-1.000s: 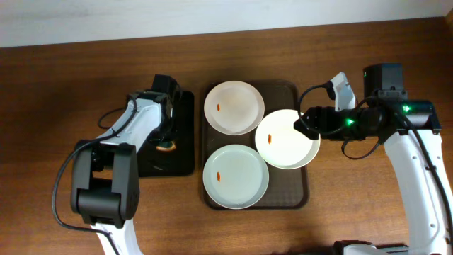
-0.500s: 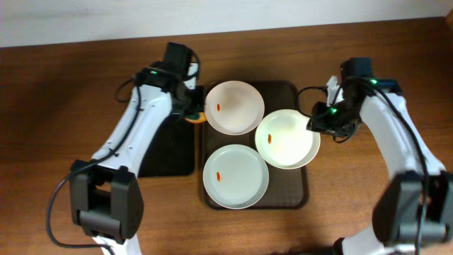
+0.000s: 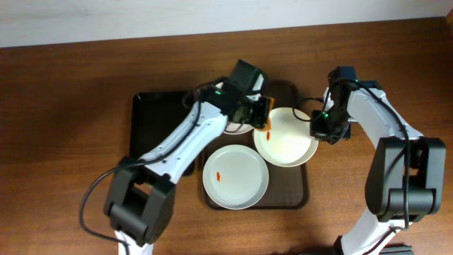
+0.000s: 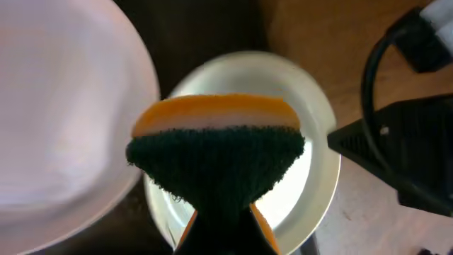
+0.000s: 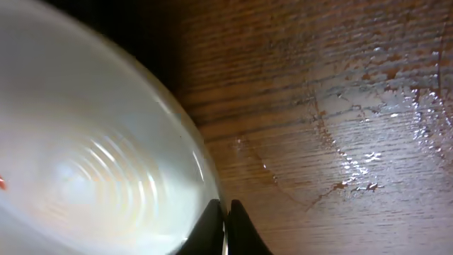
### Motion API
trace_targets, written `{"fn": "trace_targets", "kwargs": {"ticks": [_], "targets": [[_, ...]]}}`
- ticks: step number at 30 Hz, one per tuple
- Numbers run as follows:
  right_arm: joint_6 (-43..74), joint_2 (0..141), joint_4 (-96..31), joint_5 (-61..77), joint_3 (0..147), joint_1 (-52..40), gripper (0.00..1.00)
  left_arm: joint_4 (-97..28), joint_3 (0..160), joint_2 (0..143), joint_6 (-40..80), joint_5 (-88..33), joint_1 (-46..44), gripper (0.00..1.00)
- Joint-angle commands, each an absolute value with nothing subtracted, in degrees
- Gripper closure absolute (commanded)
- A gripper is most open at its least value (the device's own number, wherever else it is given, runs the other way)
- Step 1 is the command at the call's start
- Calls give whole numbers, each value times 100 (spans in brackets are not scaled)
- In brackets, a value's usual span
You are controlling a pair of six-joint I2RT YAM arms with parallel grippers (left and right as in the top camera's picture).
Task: Clean dirty plates on tray and stack at the side
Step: 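Scrub the cream plate with the sponge in the left gripper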
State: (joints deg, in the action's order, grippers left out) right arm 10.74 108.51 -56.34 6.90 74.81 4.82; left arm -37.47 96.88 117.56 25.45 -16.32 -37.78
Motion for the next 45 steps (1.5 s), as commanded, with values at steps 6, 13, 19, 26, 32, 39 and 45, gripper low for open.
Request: {"fn": "trace_targets", "kwargs": {"ticks": [6, 13, 19, 26, 32, 39, 45], "targets": [[1553, 10912, -5774, 683, 7424, 451, 96, -3286, 9776, 12370, 3258, -2418, -4093, 100], [1549, 10912, -5867, 681, 7424, 451, 96, -2810, 9776, 12975, 2705, -1911, -4335, 100], [1546, 10910, -5979, 681, 7426, 451, 96, -3197, 9778, 13152, 2078, 355, -4335, 100], [1529, 10901, -6093, 679, 7426, 451, 96, -3225, 9806, 13152, 1658, 1315, -4353, 100], [1529, 10901, -6117, 679, 7426, 451, 96, -4163, 10630, 13150, 1680, 2377, -4442, 100], [1376, 10687, -6110, 683, 7516, 451, 96, -5953, 12239, 12984, 1881, 882, -4200, 100], [1070, 10103, -6110, 792, 7765, 451, 96, -7391, 12460, 11808, 1872, 360, -2661, 100]]}}
